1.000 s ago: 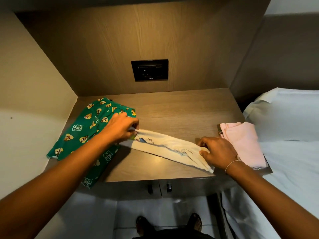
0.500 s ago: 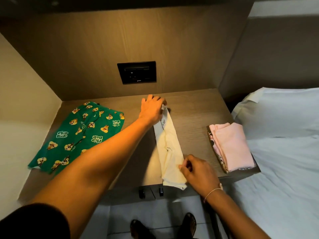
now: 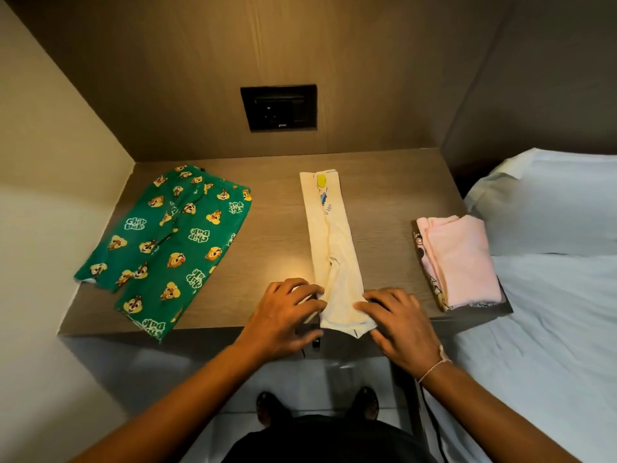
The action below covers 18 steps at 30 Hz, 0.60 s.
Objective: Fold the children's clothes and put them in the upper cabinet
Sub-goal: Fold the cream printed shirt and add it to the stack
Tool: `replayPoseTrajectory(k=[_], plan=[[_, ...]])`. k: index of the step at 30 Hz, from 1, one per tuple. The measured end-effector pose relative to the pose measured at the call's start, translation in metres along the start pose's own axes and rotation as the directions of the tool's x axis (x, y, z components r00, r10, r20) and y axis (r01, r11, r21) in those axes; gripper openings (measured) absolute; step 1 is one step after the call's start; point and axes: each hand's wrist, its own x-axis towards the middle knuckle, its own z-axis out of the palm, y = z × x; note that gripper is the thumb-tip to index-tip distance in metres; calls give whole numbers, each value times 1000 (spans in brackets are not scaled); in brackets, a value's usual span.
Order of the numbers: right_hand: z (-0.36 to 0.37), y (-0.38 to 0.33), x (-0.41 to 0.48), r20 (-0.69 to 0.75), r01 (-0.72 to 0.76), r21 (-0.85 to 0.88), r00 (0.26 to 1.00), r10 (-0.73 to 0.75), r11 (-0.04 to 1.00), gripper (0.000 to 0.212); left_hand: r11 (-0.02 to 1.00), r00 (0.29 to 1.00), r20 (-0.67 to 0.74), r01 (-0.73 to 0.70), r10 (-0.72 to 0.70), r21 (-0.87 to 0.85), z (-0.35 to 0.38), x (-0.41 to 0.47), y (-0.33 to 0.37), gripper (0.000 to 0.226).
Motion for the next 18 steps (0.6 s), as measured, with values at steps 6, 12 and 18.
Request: replayPoseTrajectory(k=[6,12,18], plan=[[-15,-19,-2,-6,-78,284,996,83,955,31,972,982,-111,129,-152,-196,-10,-7,17,17],[-69,-43,0,-12,-111,499,991,136,859,16,558,924,153,338,-352,-758,-65,-16,32,15],[-93,-37,71,19,-251,431,963,270,867,21,384,850,259,452,-458,-805,-103,34,8,10]])
